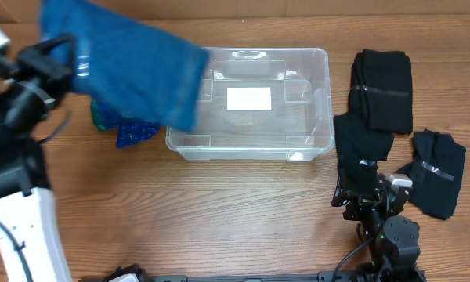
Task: Pack container
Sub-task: 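Carry the denim with the left gripper and lower it into the bin's right side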
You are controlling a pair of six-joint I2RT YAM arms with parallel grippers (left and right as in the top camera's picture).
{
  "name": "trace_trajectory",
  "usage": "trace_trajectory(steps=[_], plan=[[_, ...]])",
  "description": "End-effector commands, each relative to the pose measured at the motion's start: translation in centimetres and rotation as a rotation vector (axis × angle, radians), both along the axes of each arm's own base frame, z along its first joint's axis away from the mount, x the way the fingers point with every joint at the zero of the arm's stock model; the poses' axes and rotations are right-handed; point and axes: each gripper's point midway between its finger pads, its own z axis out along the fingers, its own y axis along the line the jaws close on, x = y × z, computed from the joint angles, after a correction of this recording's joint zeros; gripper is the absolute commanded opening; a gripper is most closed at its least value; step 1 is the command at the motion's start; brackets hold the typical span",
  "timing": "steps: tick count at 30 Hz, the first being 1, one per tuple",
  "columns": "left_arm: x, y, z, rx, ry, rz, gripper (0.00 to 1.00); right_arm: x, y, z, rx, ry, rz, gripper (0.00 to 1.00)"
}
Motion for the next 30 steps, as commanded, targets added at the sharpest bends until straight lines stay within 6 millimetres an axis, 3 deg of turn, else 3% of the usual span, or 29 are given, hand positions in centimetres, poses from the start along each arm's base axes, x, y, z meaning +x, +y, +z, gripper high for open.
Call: trace_trajectory(steps=[1,4,5,7,10,11,12,13,14,15,16,18,20,21,23,24,25,28,30], plan=[[3.2,-5.1,-0.8,-0.11,0.061,0.089,0.04,0.0,-0.1,-0.2,0.002,0.0,-0.003,1.0],[7.0,-12.5,-5.5,-0.074,0.136,0.09,0.04,0.0,-0.1,-0.2,0.002,0.0,-0.003,1.0],[8.5,-16.1,-7.7,-0.091,0.158,0.066,0.04,0.0,-0.1,-0.2,0.002,0.0,-0.003,1.0],[9.7,-20.4,-11.7,-0.107,0.224,0.037,0.04,0.0,-0.1,-0.2,0.002,0.0,-0.003,1.0],[10.1,-23.5,-17.0,-0.05,0.314,0.047,0.04,0.0,-0.1,-0.2,0.002,0.0,-0.003,1.0],[10.1,-23.8,-17.7,-0.032,0.325,0.037,0.04,0.0,-0.1,-0.2,0.002,0.0,-0.003,1.0],[10.0,-23.9,-17.8,0.008,0.318,0.015,0.1,0.0,-0.1,-0.2,0.002,0.0,-0.003,1.0],[9.9,-23.9,-17.3,0.059,0.293,-0.018,0.43,0.0,-0.1,-0.2,0.002,0.0,-0.003,1.0],[9.6,-23.2,-16.4,0.134,0.26,-0.044,0.77,0.0,-0.1,-0.2,0.002,0.0,-0.003,1.0],[9.0,-21.4,-14.4,0.267,0.206,-0.071,0.95,0.0,-0.1,-0.2,0.002,0.0,-0.003,1.0],[8.4,-19.8,-13.0,0.369,0.171,-0.084,1.0,0.0,-0.1,-0.2,0.002,0.0,-0.003,1.0],[7.2,-15.3,-11.5,0.543,0.16,-0.078,1.0,0.0,-0.1,-0.2,0.002,0.0,-0.003,1.0],[5.8,-7.1,-11.7,0.615,0.266,0.014,1.0,0.0,-0.1,-0.2,0.002,0.0,-0.003,1.0],[5.4,-2.3,-12.6,0.63,0.322,0.043,1.0,0.0,-0.1,-0.2,0.002,0.0,-0.003,1.0],[5.4,3.7,-14.8,0.598,0.373,0.018,1.0,0.0,-0.1,-0.2,0.002,0.0,-0.003,1.0],[5.4,5.5,-15.8,0.574,0.39,0.01,1.0,0.0,-0.1,-0.2,0.002,0.0,-0.003,1.0],[5.7,8.2,-18.0,0.539,0.417,-0.009,1.0,0.0,-0.1,-0.2,0.002,0.0,-0.003,1.0],[6.9,11.5,-24.0,0.447,0.438,-0.106,1.0,0.0,-0.1,-0.2,0.002,0.0,-0.003,1.0],[8.2,11.8,-27.7,0.368,0.411,-0.179,1.0,0.0,-0.1,-0.2,0.002,0.0,-0.003,1.0]])
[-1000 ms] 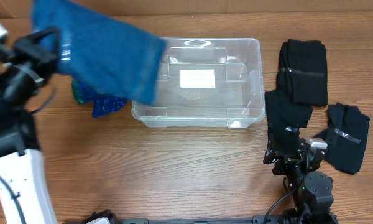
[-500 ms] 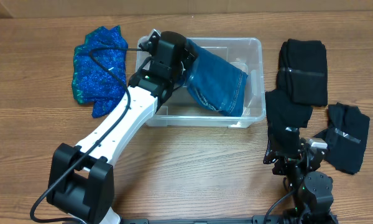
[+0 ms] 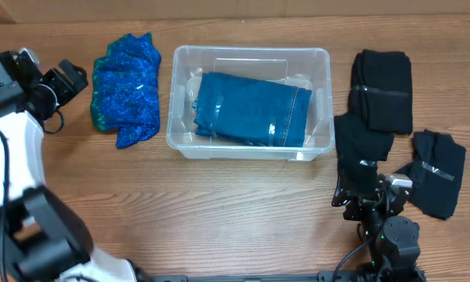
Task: Pack container
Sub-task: 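Carry the denim with the left gripper and lower it into the bin's right side, then move the left gripper to the sparkly blue fabric and grasp it, then place the sparkly blue fabric into the bin's left side with the left gripper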
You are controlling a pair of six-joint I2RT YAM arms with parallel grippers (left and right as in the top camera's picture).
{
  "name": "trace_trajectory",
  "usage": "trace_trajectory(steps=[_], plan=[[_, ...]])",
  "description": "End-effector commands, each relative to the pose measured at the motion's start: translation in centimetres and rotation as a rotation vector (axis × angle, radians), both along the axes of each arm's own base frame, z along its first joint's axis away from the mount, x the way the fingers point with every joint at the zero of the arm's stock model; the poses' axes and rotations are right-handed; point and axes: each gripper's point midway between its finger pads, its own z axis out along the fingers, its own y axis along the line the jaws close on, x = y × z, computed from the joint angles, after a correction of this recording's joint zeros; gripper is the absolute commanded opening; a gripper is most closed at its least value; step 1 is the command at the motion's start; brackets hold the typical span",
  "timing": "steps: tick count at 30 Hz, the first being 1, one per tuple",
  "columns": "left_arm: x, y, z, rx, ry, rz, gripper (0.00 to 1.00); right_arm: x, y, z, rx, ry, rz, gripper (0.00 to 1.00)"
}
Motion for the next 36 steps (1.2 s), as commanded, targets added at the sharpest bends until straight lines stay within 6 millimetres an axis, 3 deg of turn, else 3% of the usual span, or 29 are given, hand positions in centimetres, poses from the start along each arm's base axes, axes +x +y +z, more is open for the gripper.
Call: trace_trajectory(steps=[1,5,8,9,11,12,15,17,19,20,21,22,24,25,27,29,31,33,36], plan=[[2.7,-1.8,-6.1,-0.195,-0.05,-0.213,1.0,0.0,0.0,-0.2,0.002,0.0,-0.002,1.0],[5.2,-3.1,-11.8,-0.231,-0.06,-0.261,1.0,0.0,0.0,-0.2,0.002,0.0,-0.002,1.0],[6.3,-4.4,-14.1,-0.243,-0.058,-0.278,0.99,0.0,0.0,-0.2,0.002,0.0,-0.002,1.0],[6.4,-4.7,-14.9,-0.231,-0.039,-0.274,0.93,0.0,0.0,-0.2,0.002,0.0,-0.002,1.0],[6.2,-5.3,-16.0,-0.22,0.003,-0.266,0.64,0.0,0.0,-0.2,0.002,0.0,-0.002,1.0],[5.7,-5.8,-16.8,-0.221,0.044,-0.259,0.35,0.0,0.0,-0.2,0.002,0.0,-0.002,1.0],[4.3,-6.7,-17.7,-0.26,0.125,-0.249,0.06,0.0,0.0,-0.2,0.002,0.0,-0.002,1.0],[4.3,-7.3,-15.0,-0.331,0.075,-0.292,0.04,0.0,0.0,-0.2,0.002,0.0,-0.002,1.0],[4.9,-7.5,-8.2,-0.364,-0.029,-0.344,0.04,0.0,0.0,-0.2,0.002,0.0,-0.002,1.0],[4.8,-8.1,-1.9,-0.363,-0.109,-0.39,0.04,0.0,0.0,-0.2,0.002,0.0,-0.002,1.0],[4.4,-8.6,1.6,-0.355,-0.15,-0.413,0.04,0.0,0.0,-0.2,0.002,0.0,-0.002,1.0],[3.1,-10.0,8.1,-0.328,-0.233,-0.463,0.04,0.0,0.0,-0.2,0.002,0.0,-0.002,1.0],[0.5,-13.3,15.6,-0.268,-0.332,-0.517,0.04,0.0,-0.1,-0.2,0.002,0.0,-0.003,1.0],[-0.5,-14.9,17.8,-0.267,-0.353,-0.507,0.04,0.0,0.0,-0.2,0.002,0.0,-0.002,1.0],[-1.6,-17.9,20.1,-0.288,-0.365,-0.502,0.04,0.0,-0.1,-0.2,0.002,0.0,-0.003,1.0],[-1.9,-21.8,20.6,-0.29,-0.344,-0.518,0.04,0.0,0.0,-0.2,0.002,0.0,-0.002,1.0],[-1.0,-26.8,17.6,-0.228,-0.247,-0.483,0.04,0.0,0.0,-0.2,0.002,0.0,-0.002,1.0],[-0.4,-29.3,14.8,-0.182,-0.168,-0.447,0.04,0.0,0.0,-0.2,0.002,0.0,-0.002,1.0],[0.9,-32.7,8.9,-0.166,-0.028,-0.43,0.04,0.0,0.0,-0.2,0.002,0.0,-0.002,1.0]])
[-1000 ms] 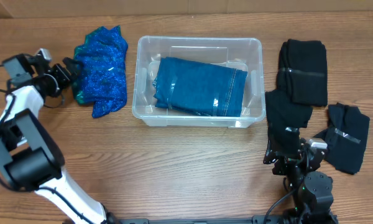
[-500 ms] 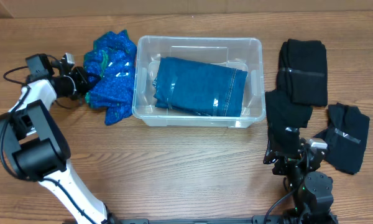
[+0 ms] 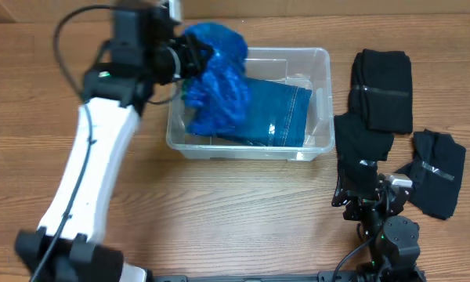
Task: Pack container
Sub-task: 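Place the sparkly blue fabric into the bin's left side with the left gripper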
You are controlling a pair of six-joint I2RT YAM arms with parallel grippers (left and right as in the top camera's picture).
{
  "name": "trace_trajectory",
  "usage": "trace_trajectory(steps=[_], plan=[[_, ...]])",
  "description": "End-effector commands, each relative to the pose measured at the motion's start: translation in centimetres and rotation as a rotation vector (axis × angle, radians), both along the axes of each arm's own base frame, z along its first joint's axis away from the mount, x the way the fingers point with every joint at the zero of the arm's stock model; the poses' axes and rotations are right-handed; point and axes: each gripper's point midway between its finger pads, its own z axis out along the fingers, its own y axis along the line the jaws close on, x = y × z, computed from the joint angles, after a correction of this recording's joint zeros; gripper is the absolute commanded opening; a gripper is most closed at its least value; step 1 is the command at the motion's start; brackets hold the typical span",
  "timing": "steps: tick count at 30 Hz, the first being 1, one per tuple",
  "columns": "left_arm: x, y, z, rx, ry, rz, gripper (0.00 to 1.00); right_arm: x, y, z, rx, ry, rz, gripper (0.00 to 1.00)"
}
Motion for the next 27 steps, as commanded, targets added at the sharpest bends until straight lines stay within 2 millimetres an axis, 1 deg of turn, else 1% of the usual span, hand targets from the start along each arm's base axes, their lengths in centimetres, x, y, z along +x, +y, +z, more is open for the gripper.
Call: trace_trajectory(steps=[1,3,4,6,7,8,9,10,11,12,14,15,17,18,19,20,21,22,23,26,27], plan=[[2.4,-0.8,-5.4,0.078,0.1,0.106,0.04,0.0,0.0,-0.2,0.002,0.0,-0.003,1.0],[3.3,-0.9,-8.8,0.107,0.158,0.102,0.04,0.0,0.0,-0.2,0.002,0.0,-0.003,1.0],[3.6,-0.7,-10.0,0.131,0.165,0.088,0.04,0.0,0.0,-0.2,0.002,0.0,-0.003,1.0],[3.9,0.3,-10.9,0.178,0.161,0.062,0.06,0.0,0.0,-0.2,0.002,0.0,-0.003,1.0],[3.6,1.0,-11.3,0.184,0.184,0.07,0.25,0.0,0.0,-0.2,0.002,0.0,-0.003,1.0],[3.0,1.7,-11.8,0.188,0.226,0.077,0.54,0.0,0.0,-0.2,0.002,0.0,-0.003,1.0],[1.8,2.4,-12.5,0.19,0.293,0.074,0.6,0.0,0.0,-0.2,0.002,0.0,-0.003,1.0],[0.8,2.5,-12.4,0.185,0.319,0.036,0.54,0.0,0.0,-0.2,0.002,0.0,-0.003,1.0],[0.0,3.0,-11.6,0.186,0.322,-0.001,0.47,0.0,0.0,-0.2,0.002,0.0,-0.003,1.0],[-0.2,3.4,-10.9,0.189,0.311,-0.001,0.47,0.0,0.0,-0.2,0.002,0.0,-0.003,1.0],[-0.4,4.1,-7.8,0.219,0.214,0.001,0.5,0.0,0.0,-0.2,0.002,0.0,-0.003,1.0],[-0.4,4.2,-6.7,0.258,0.168,0.024,0.5,0.0,0.0,-0.2,0.002,0.0,-0.003,1.0],[0.1,4.4,-6.1,0.337,0.12,0.07,0.47,0.0,0.0,-0.2,0.002,0.0,-0.003,1.0],[0.6,4.0,-5.8,0.357,0.086,0.077,0.47,0.0,0.0,-0.2,0.002,0.0,-0.003,1.0],[1.5,2.2,-5.3,0.387,0.003,0.024,0.47,0.0,0.0,-0.2,0.002,0.0,-0.003,1.0],[2.3,0.4,-5.6,0.44,-0.064,-0.034,0.47,0.0,0.0,-0.2,0.002,0.0,-0.003,1.0],[3.0,-0.5,-7.1,0.489,-0.068,-0.034,0.46,0.0,0.0,-0.2,0.002,0.0,-0.003,1.0],[3.7,-1.3,-9.5,0.522,-0.04,-0.045,0.47,0.0,0.0,-0.2,0.002,0.0,-0.003,1.0],[4.0,-1.7,-12.5,0.542,0.012,-0.066,0.46,0.0,0.0,-0.2,0.002,0.0,-0.003,1.0],[4.0,-1.7,-19.7,0.59,0.155,-0.105,0.44,0.0,0.0,-0.2,0.002,0.0,-0.003,1.0],[3.6,-1.5,-22.8,0.626,0.209,-0.141,0.45,0.0,0.0,-0.2,0.002,0.0,-0.003,1.0]])
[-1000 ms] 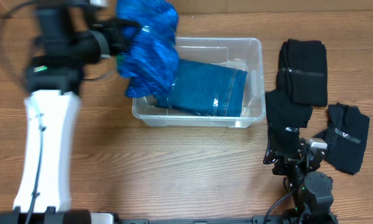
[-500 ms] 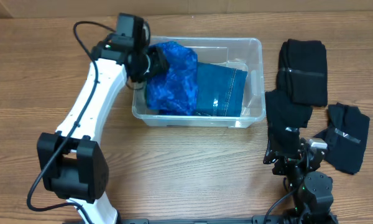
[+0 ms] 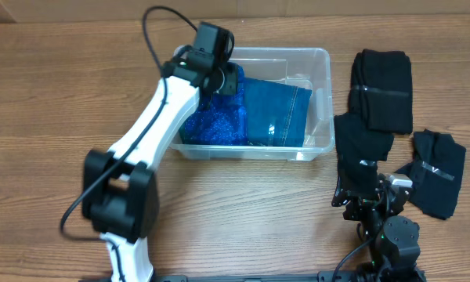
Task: Pack container
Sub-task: 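Place the sparkly blue fabric into the bin's left side with the left gripper, then reach the right gripper to the lower black garment and grasp it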
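A clear plastic container [image 3: 323, 94] stands at the middle back of the table. Folded blue jeans [image 3: 278, 113] lie in its right part. A sparkly blue cloth [image 3: 215, 125] lies in its left part, against the jeans. My left gripper [image 3: 225, 81] reaches down into the container right over the cloth's top edge; the overhead view does not show how its fingers stand. My right gripper [image 3: 362, 178] rests near the front right, at the lower edge of a black garment [image 3: 362, 141], dark against dark.
Two more black garments lie right of the container: a folded one [image 3: 384, 78] at the back and a smaller one [image 3: 436, 174] at the far right. The left arm's white links [image 3: 149, 133] stretch from the front across the container's left side.
The sparkly blue cloth hung bunched from my left gripper over the container's left rim. Now it lies spread in the container's left part, with the gripper lower and further right. The right arm is unmoved.
First my left gripper held the jeans up left of the empty container. Then the jeans lay in the container and the gripper was at the far left beside the sparkly cloth. Then it carried that cloth over the rim, and now the cloth lies inside.
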You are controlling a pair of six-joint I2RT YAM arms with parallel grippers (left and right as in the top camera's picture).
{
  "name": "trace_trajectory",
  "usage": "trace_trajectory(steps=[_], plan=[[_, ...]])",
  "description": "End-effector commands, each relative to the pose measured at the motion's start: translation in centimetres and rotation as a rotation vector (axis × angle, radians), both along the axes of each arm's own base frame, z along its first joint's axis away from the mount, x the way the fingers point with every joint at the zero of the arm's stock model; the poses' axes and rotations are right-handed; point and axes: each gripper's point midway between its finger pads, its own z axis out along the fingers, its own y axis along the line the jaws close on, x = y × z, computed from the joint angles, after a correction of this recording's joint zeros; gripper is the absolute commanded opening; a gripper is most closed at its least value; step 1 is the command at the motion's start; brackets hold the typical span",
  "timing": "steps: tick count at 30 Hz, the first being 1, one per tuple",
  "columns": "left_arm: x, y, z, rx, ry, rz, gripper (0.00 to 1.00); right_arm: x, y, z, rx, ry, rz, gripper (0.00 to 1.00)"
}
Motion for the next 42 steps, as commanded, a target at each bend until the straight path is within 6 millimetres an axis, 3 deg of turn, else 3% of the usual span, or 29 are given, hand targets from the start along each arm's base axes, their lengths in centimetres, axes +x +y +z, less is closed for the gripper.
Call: trace_trajectory(steps=[1,3,4,6,7,9,11,13,15,18,20,23,25,27,29,31,33,36,38,39,42], plan=[[-0.7,1.9,-7.3,0.14,0.141,-0.018,0.49,0.0,0.0,-0.2,0.002,0.0,-0.003,1.0],[-1.7,2.7,-8.5,0.184,0.194,-0.015,0.52,0.0,0.0,-0.2,0.002,0.0,-0.003,1.0],[-1.7,2.7,-8.0,0.184,0.191,-0.018,0.52,0.0,0.0,-0.2,0.002,0.0,-0.003,1.0],[-1.1,2.5,-4.2,0.168,0.146,-0.017,0.53,0.0,0.0,-0.2,0.002,0.0,-0.003,1.0],[-0.5,2.2,-0.8,0.148,0.094,-0.015,0.57,0.0,0.0,-0.2,0.002,0.0,-0.003,1.0],[0.2,2.0,9.7,0.084,-0.076,-0.005,0.72,0.0,0.0,-0.2,0.002,0.0,-0.003,1.0],[-1.4,2.6,20.1,0.015,-0.258,0.006,0.94,0.0,0.0,-0.2,0.002,0.0,-0.003,1.0],[-4.5,4.8,27.6,-0.01,-0.394,0.034,1.0,0.0,0.0,-0.2,0.002,0.0,-0.003,1.0],[-8.0,7.8,31.1,0.002,-0.441,0.085,1.0,0.0,0.0,-0.2,0.003,-0.001,-0.003,1.0],[-12.5,11.0,31.5,0.033,-0.386,0.124,1.0,0.1,1.1,0.2,0.025,-0.017,0.057,1.0],[-14.1,12.6,30.5,0.086,-0.331,0.148,1.0,-0.3,3.3,0.3,0.067,-0.013,0.185,1.0],[-14.9,13.4,29.4,0.134,-0.277,0.164,1.0,-0.6,5.3,1.3,0.102,-0.046,0.299,1.0],[-14.9,13.4,29.4,0.134,-0.277,0.164,1.0,-0.8,6.5,3.4,0.12,-0.113,0.37,1.0],[-14.9,13.4,29.4,0.133,-0.277,0.164,1.0,-1.1,5.4,8.1,0.103,-0.205,0.318,1.0],[-14.9,13.4,29.4,0.133,-0.277,0.164,1.0,-1.2,4.5,11.5,0.091,-0.211,0.264,1.0],[-14.9,13.4,29.4,0.133,-0.277,0.164,1.0,-0.2,3.3,12.6,0.074,-0.095,0.187,1.0],[-14.9,13.4,29.4,0.133,-0.277,0.164,1.0,1.7,3.0,12.8,0.056,0.039,0.149,1.0],[-14.9,13.4,29.4,0.133,-0.277,0.164,1.0,6.6,2.9,13.4,0.044,0.23,0.116,1.0],[-14.9,13.4,29.4,0.133,-0.277,0.164,1.0,9.2,3.8,13.7,0.092,0.326,0.178,1.0],[-14.9,13.4,29.4,0.133,-0.277,0.164,1.0,10.3,3.1,12.9,0.096,0.386,0.172,1.0],[-14.9,13.4,29.4,0.133,-0.277,0.164,1.0,12.3,-2.1,7.5,0.259,0.584,0.062,1.0]])
